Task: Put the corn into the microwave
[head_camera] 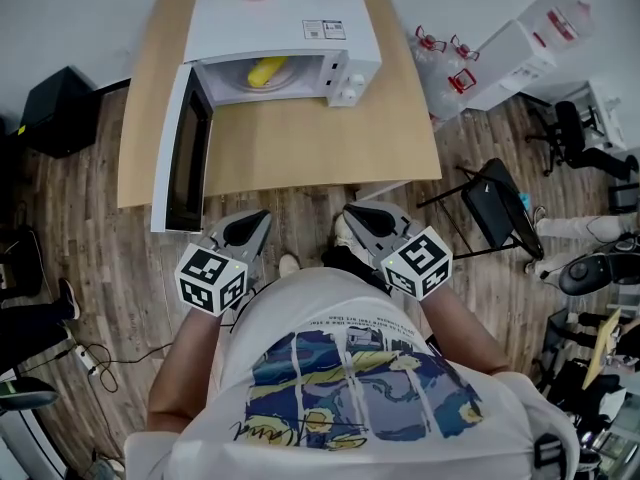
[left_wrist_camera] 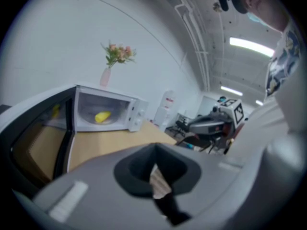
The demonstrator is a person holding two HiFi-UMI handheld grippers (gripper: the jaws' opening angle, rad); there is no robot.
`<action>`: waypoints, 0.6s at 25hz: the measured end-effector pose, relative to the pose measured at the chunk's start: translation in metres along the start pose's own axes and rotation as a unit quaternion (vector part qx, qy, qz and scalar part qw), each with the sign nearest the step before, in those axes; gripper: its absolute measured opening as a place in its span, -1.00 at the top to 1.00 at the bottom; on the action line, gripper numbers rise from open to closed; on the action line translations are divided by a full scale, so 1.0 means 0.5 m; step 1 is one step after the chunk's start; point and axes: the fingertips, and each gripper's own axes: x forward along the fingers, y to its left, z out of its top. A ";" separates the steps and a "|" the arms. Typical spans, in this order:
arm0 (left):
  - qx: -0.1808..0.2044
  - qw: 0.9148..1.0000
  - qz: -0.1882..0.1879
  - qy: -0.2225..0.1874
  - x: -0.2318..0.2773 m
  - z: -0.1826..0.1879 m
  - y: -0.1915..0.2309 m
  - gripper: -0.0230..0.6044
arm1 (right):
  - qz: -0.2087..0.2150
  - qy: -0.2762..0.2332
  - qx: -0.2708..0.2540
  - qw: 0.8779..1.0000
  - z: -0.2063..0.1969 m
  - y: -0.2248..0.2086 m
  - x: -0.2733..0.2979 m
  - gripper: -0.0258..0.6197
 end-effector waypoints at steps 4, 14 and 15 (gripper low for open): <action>0.001 1.000 -0.002 0.004 0.008 -0.002 -0.001 0.90 | 0.000 0.000 0.003 1.000 -0.003 -0.006 0.003 0.89; -0.008 1.000 0.004 0.015 0.038 -0.010 0.010 0.90 | 0.009 0.002 0.005 1.000 -0.006 -0.032 0.012 0.89; -0.009 1.000 0.005 0.015 0.042 -0.009 0.012 0.90 | 0.010 0.002 0.005 1.000 -0.006 -0.036 0.014 0.89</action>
